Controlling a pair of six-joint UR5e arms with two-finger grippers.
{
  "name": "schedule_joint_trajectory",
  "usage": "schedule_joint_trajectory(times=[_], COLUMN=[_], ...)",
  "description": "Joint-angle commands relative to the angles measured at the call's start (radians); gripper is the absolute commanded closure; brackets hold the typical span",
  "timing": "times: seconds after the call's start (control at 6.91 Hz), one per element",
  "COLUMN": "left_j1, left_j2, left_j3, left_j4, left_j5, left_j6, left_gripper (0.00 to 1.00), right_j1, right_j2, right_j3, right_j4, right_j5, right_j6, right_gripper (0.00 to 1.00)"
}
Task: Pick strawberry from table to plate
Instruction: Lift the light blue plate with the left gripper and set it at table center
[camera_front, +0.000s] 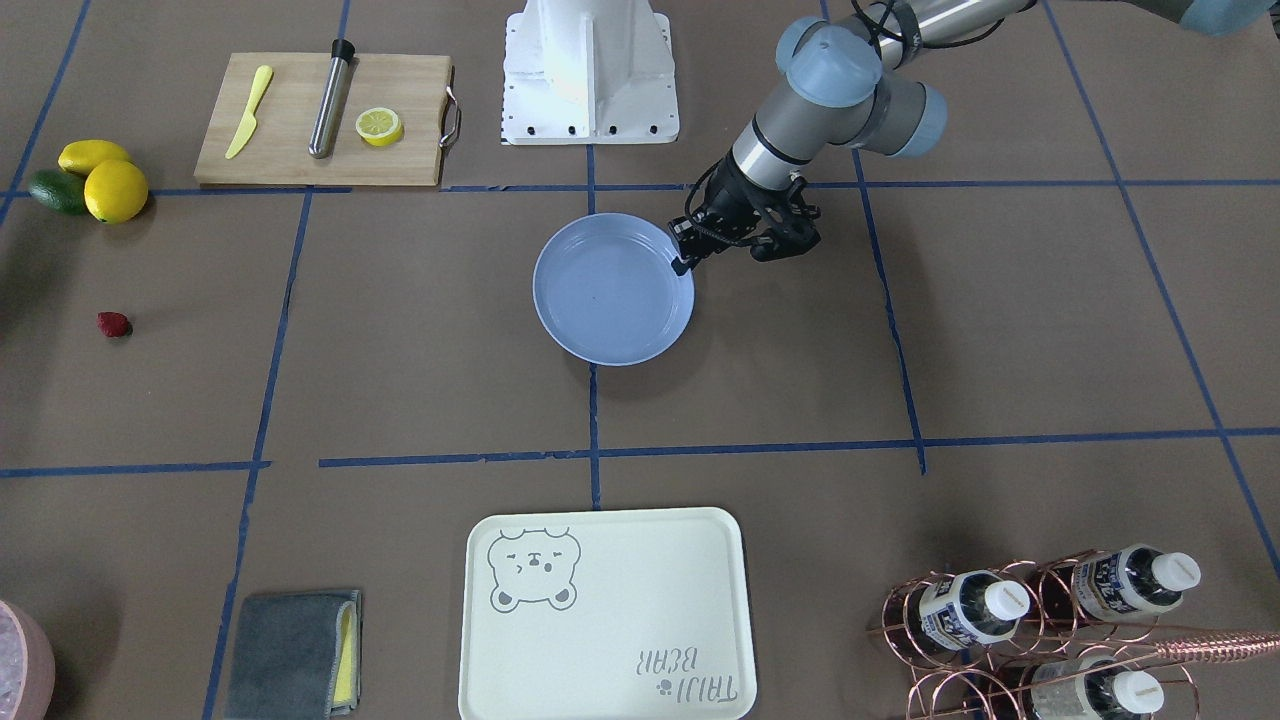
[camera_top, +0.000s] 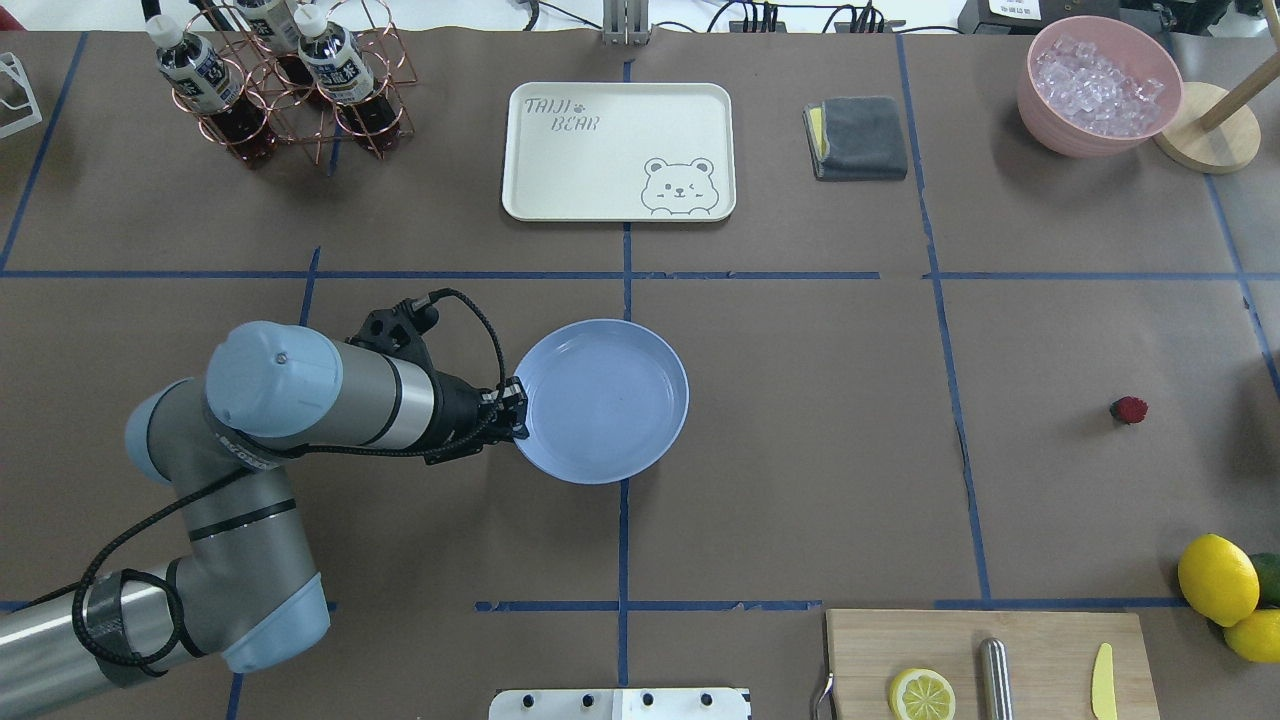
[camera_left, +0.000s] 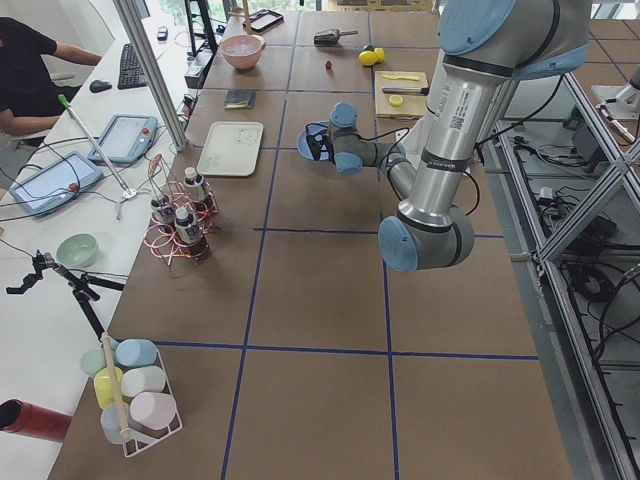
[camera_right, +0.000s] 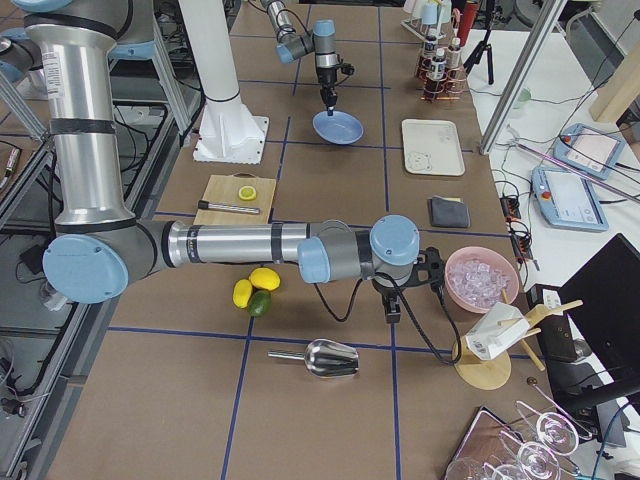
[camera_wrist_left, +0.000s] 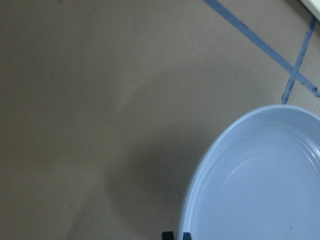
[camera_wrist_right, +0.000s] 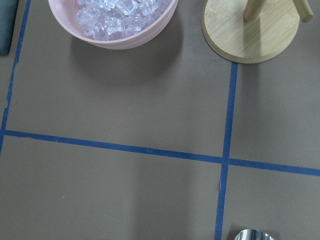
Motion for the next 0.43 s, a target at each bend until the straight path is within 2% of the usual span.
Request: schedule_joint_trajectory(times=[0.0, 0.14, 0.29], left_j1=[0.02, 0.022, 0.022], left_j2=[-0.03, -0.033, -0.03], left_j3=[0.037, 0.037, 0.033], left_j4=[-0.001, -0.001, -0.001], left_j5=[0.011, 0.009, 0.009], left_j6=[0.0, 0.006, 0.012], left_gripper=[1.0, 1.0, 0.42], right_j1=[-0.001, -0.001, -0.001], right_j2=[-0.001, -0.001, -0.001], right_j3=[-0.001, -0.003, -0.006], right_j4=[-0.002, -0.002, -0.005], right_j5=[0.004, 0.004, 0.006], right_j6=[0.002, 0.002, 0.002], right_gripper=[0.0, 0.0, 0.0])
